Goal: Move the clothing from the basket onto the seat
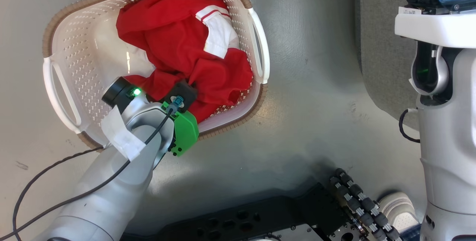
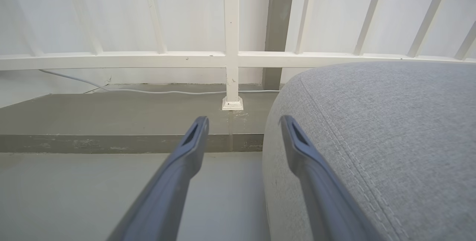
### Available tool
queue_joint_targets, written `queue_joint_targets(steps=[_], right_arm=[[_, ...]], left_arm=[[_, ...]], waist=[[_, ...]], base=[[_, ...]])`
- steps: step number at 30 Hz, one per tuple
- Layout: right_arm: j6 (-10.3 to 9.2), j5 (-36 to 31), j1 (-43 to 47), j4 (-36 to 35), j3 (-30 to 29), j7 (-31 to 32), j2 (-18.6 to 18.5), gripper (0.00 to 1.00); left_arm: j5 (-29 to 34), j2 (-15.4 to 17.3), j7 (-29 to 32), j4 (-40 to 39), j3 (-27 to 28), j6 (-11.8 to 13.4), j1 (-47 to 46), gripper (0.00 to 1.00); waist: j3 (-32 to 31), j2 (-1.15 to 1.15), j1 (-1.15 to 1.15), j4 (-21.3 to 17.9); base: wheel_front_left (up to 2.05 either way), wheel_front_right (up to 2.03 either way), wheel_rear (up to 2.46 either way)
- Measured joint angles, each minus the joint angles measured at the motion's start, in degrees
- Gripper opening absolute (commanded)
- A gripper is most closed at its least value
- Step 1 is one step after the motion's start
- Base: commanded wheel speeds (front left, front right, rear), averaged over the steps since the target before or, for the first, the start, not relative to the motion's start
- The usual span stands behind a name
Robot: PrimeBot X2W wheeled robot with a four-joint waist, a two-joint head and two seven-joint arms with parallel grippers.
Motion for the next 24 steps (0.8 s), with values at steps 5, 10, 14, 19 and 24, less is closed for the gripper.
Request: queue_joint_targets(steps=[5,10,14,19,24], right_arm=[[-0.08,-0.16,-0.14,0.54,-0.32,0.0,0.01,1.0],[-0.07,-0.23,-0.14,1.42,-0.38,0.0,0.01,1.0],[-0.05,-0.94,-0.13,2.33,-0.42,0.0,0.01,1.0],[0.01,-1.15,0.07,3.77,-1.05,-0.01,0.01,1.0],[0.33,-1.26,0.61,5.55,-2.07,0.0,-0.07,1.0]], left_arm=[[-1.35,0.0,-0.64,-0.12,-1.52,0.0,-0.35,0.0],[-3.63,0.01,-1.8,-0.92,-1.33,0.0,-0.95,0.0],[-4.63,-0.03,-2.7,-2.45,-0.74,0.0,-1.21,0.0],[-5.47,-0.02,-3.11,-3.78,-0.15,0.0,-1.24,0.0],[-6.71,-0.03,-3.42,-4.54,0.75,-0.01,-1.38,0.0]], waist=[[-0.86,0.0,0.0,0.22],[-2.26,0.0,0.0,0.69],[-3.87,0.0,0.0,1.2],[-6.52,0.0,0.0,1.95],[-9.78,0.0,0.0,2.84]], base=[[0.0,0.0,0.0],[0.0,0.0,0.0],[0.0,0.0,0.0],[0.0,0.0,0.0],[0.0,0.0,0.0]])
